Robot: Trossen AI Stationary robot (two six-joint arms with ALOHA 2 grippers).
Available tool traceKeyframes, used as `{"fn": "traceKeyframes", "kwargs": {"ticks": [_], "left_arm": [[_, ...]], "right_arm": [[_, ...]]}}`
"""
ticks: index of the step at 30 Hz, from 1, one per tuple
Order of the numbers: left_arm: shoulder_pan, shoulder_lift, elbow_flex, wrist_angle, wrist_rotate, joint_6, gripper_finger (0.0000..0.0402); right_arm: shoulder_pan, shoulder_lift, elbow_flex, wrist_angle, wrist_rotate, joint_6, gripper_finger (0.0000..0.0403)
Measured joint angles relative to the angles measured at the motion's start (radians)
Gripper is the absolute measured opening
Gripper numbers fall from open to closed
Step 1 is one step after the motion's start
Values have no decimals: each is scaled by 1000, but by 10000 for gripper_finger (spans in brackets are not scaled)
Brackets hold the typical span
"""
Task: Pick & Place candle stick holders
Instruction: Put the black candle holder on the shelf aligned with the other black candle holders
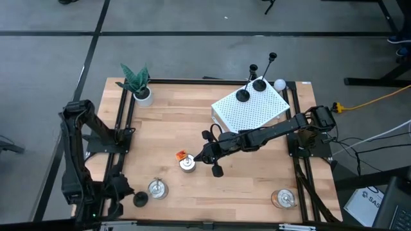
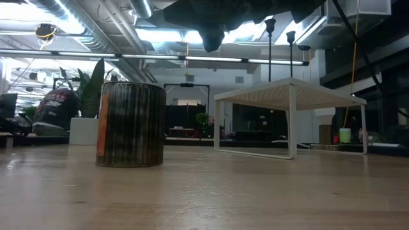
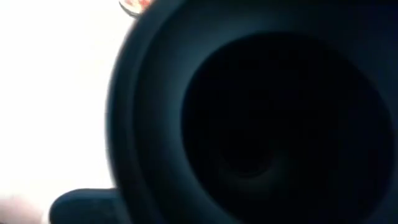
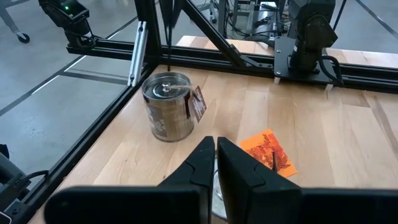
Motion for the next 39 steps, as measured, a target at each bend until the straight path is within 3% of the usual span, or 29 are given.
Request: {"fn": "traceKeyframes", "kwargs": {"ticks": [11,20,23,33,39], "left_arm": [[104,-145,156,-267,-71,19,12],[288,-238,228,-282,-87,255,12],[371,-255,228,-283,-96,320,12],[630,-239,228,-201,-96,521,12],[790,-183,228,-63,-87,719,13]], "right_arm": [[-1,0,0,12,-2,0,23],[-22,0,0,38,-3,-20,30],[-32,0,0,62,-2,-59,56],[-73,0,1,166,-1,-111,200],[-100,0,1,244,1,-111,228]]}}
